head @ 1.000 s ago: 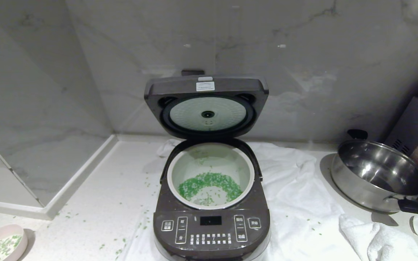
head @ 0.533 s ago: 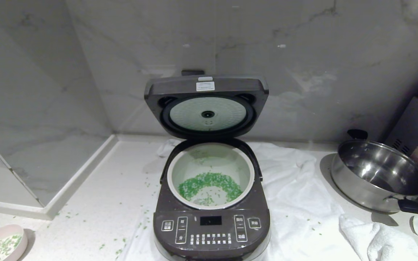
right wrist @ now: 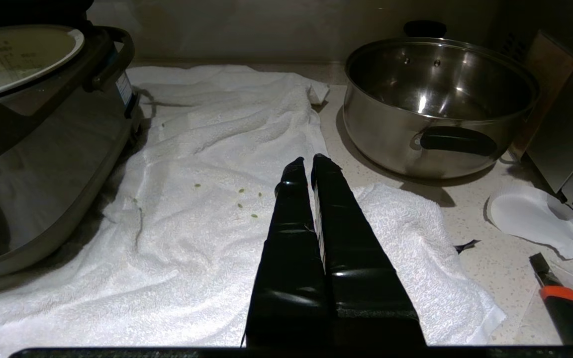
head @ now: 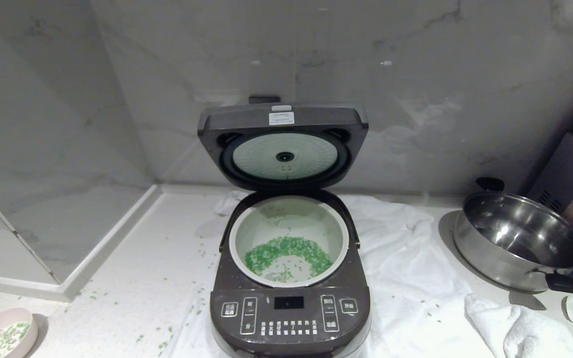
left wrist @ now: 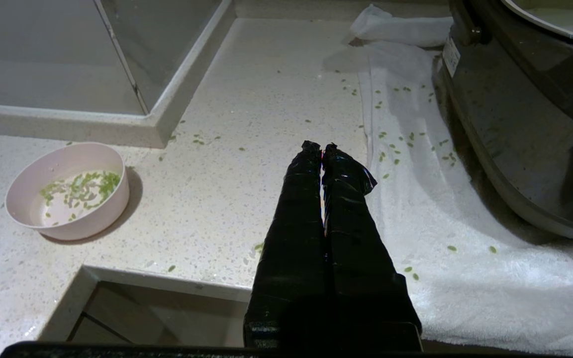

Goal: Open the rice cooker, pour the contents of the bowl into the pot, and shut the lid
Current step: Pour the water from the bowl into the rice cooker

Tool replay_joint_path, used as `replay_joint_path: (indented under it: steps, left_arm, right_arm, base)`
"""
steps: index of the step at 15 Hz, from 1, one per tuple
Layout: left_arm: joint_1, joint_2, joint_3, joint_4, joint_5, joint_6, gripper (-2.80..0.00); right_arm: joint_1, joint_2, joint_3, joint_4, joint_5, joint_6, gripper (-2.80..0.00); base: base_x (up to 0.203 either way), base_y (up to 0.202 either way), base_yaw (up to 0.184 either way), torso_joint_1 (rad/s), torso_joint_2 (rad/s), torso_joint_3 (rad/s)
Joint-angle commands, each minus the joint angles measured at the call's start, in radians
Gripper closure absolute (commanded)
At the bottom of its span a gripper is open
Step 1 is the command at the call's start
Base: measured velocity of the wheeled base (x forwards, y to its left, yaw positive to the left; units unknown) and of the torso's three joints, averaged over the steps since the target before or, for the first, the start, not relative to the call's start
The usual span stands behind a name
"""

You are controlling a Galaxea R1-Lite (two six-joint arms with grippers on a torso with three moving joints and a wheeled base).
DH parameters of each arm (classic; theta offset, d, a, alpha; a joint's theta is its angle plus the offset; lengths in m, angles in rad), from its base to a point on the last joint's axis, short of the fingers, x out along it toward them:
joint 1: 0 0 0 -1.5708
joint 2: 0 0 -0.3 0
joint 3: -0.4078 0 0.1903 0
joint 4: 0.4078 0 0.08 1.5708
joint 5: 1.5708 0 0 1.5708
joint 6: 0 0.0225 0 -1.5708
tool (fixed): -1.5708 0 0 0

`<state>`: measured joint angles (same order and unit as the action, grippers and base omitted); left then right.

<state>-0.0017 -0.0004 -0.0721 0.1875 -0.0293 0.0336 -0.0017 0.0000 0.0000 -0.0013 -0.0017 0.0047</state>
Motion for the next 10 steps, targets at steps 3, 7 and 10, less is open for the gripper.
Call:
replay_joint_path:
  steps: [3,7,10]
  left_arm:
    - [0.0,-0.003,0.0,0.001,-0.001,0.0,0.0]
    - [0.0,-0.003,-0.001,0.001,0.002,0.001,0.0]
    - [0.002,-0.003,-0.002,0.001,0.003,0.002,0.0]
  right_arm:
    - [0.0,0.0,0.002,0.0,0.0,0.0,0.0]
    - [0.0,0.0,0.002,0.0,0.0,0.0,0.0]
    - [0.0,0.0,0.002,0.0,0.0,0.0,0.0]
  base:
    - [0.0,0.0,0.0,0.0,0.0,0.0]
    - [0.0,0.0,0.0,0.0,0.0,0.0]
    - [0.0,0.0,0.0,0.0,0.0,0.0]
